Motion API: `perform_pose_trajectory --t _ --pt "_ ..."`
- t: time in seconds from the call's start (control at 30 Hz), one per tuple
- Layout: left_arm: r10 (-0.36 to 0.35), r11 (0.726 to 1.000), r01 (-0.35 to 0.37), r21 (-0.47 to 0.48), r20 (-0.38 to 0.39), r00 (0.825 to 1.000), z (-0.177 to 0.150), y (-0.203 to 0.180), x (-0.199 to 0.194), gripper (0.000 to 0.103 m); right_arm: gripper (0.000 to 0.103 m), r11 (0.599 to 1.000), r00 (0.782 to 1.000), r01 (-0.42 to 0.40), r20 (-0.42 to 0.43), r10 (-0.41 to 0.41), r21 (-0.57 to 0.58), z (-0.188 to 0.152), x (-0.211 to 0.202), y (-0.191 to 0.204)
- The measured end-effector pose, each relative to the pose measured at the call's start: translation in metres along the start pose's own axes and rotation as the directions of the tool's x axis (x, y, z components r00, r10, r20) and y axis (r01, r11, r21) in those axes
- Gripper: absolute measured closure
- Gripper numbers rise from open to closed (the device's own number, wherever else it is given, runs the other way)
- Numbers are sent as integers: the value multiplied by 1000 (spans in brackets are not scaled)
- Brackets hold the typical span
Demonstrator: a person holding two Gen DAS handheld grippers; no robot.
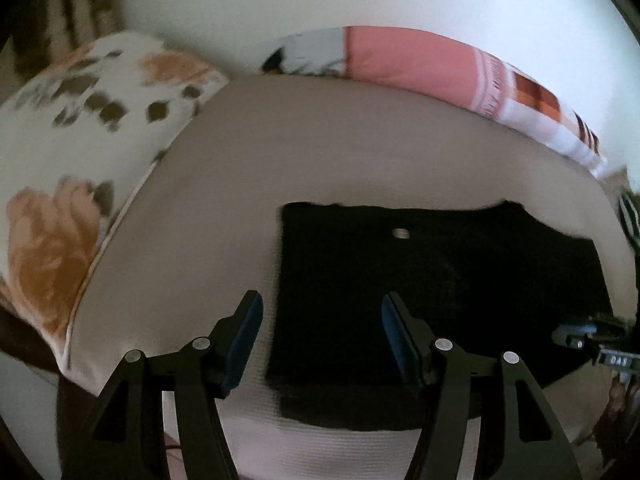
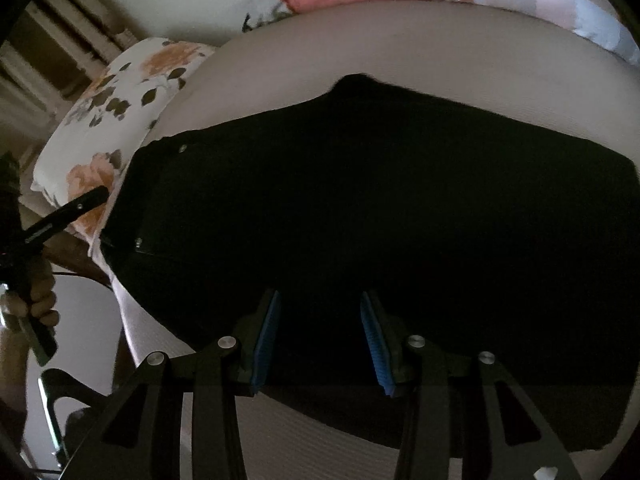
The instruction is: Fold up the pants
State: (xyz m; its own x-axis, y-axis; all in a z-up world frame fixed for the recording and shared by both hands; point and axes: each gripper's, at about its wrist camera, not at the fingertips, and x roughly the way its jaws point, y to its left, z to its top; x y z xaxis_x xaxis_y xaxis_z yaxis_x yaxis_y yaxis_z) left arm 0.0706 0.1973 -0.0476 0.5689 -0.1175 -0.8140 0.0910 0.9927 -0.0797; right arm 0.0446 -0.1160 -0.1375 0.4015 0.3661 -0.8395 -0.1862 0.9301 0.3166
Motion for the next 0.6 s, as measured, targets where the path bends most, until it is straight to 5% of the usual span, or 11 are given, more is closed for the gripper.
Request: perform_pose_trajectory --t 0.27,0.47,0.6 --pt "-188 973 174 -150 -82 979 0 45 35 40 60 998 998 -67 -17 68 16 21 6 11" --pt "-365 921 326 -212 -181 913 6 66 71 40 53 993 997 -75 25 73 87 38 -12 1" --pt "-480 871 436 -225 -211 851 14 74 86 40 53 995 998 -34 50 29 93 48 -30 -1"
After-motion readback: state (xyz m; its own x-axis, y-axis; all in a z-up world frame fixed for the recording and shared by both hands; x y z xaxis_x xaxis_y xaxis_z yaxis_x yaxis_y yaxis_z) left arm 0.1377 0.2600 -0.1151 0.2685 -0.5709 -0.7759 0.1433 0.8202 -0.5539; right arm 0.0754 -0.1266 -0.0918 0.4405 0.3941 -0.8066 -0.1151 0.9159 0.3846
